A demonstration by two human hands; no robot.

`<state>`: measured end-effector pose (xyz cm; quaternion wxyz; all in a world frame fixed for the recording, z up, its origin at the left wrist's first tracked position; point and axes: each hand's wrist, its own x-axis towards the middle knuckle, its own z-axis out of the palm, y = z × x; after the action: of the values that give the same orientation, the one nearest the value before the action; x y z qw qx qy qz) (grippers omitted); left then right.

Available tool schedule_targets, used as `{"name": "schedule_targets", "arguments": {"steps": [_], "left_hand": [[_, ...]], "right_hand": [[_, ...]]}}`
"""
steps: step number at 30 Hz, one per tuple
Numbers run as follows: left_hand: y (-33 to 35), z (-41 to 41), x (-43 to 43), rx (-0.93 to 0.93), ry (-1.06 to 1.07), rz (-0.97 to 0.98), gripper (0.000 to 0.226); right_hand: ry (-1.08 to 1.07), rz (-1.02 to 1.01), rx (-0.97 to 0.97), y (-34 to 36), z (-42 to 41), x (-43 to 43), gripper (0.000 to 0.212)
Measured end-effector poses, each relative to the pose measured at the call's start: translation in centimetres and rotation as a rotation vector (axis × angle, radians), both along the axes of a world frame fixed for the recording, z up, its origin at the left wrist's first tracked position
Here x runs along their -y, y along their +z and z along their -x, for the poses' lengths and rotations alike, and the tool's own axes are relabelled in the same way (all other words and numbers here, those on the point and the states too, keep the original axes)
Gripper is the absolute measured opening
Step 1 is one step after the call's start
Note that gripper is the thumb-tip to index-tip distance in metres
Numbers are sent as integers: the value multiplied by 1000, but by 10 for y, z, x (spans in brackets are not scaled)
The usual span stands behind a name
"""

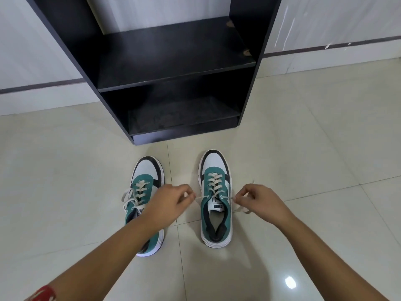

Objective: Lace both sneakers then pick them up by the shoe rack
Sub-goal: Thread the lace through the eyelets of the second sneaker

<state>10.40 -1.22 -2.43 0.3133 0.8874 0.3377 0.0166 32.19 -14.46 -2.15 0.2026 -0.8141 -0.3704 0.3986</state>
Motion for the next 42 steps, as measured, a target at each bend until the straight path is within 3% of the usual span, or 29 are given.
{"name": "schedule_targets", "arguments": {"steps": [3, 6, 9, 11, 16, 19, 24, 26, 29, 35, 38, 42], "left_hand": [[0, 6, -18, -115, 93, -331, 29], [-5, 2, -23, -355, 36, -300, 29], [-2, -17, -3, -131, 7, -15, 34], [2, -27, 12, -66, 34, 49, 31], [-6, -27, 19, 5, 78, -46, 19], [-9, -27, 17, 50, 43, -103, 18], [-9, -29, 15, 42, -17, -267, 15], [-8, -29, 15, 56, 8, -238, 17], [-8, -30, 15, 52, 23, -230, 17], [-17, -9, 2, 0, 154, -113, 12], [-25, 2, -1, -16, 224, -18, 20], [-31, 7, -3, -42, 230, -33, 21]], "right_hand": [[64, 79, 277, 12, -15, 3, 35], [278, 234, 526, 5, -15, 4, 35], [279, 14, 406, -1, 5, -2, 31], [223, -91, 300, 1, 21, -8, 24], [150, -99, 300, -4, 32, -9, 11], [131, -63, 278, -5, 30, -11, 14], [334, 5, 577, -5, 35, -20, 31], [351, 30, 495, -3, 35, -23, 32], [297, 52, 200, -6, 30, -27, 28], [-307, -47, -303, -18, 12, -12, 31], [-440, -55, -422, -22, 11, -5, 35], [-496, -45, -516, -27, 11, 3, 36]]}}
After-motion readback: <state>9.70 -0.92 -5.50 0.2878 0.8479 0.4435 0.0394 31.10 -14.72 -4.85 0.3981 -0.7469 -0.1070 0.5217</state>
